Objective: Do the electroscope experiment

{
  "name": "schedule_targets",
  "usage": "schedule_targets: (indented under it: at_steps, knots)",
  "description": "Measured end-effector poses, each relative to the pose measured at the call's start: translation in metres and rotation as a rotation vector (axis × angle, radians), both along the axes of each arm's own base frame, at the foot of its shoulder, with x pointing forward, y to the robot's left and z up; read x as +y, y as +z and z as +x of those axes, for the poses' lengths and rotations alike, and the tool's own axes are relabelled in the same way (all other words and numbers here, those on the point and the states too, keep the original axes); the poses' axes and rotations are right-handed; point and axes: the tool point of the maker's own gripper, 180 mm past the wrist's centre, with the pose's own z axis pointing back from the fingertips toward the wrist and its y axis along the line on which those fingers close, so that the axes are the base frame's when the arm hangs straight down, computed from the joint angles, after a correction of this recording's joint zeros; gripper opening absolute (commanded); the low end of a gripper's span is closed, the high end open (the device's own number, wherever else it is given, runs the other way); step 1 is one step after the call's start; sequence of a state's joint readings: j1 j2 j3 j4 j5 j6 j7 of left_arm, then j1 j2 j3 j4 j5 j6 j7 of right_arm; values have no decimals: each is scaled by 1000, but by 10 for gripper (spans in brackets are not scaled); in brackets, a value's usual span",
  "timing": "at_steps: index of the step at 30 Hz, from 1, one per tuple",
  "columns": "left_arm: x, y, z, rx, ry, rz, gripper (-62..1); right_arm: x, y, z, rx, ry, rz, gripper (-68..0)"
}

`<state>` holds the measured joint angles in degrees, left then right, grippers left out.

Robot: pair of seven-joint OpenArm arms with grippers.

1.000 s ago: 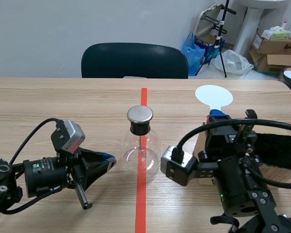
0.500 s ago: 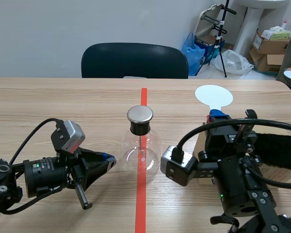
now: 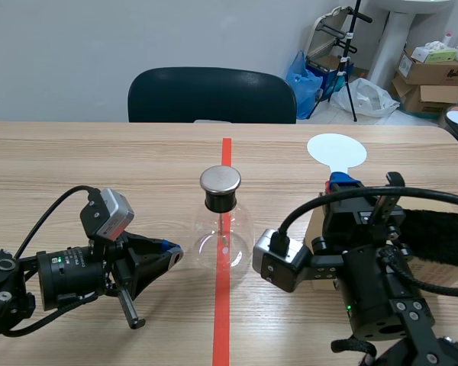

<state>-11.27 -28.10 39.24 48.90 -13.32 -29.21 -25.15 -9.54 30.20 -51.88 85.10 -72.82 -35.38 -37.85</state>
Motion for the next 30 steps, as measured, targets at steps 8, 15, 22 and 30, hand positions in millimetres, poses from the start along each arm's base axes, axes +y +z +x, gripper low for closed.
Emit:
schedule_targets:
  at_steps: [8, 15, 22, 30]
  knots:
    - [0, 0, 0, 0, 0, 0, -578, 0, 0, 0, 0, 0, 0, -665]
    - [0, 0, 0, 0, 0, 0, -578, 1, 0, 0, 0, 6, 0, -665]
    - [0, 0, 0, 0, 0, 0, -578, 1, 0, 0, 0, 8, -1, -665]
    - [0, 0, 0, 0, 0, 0, -578, 6, 0, -1, 0, 32, -2, -665]
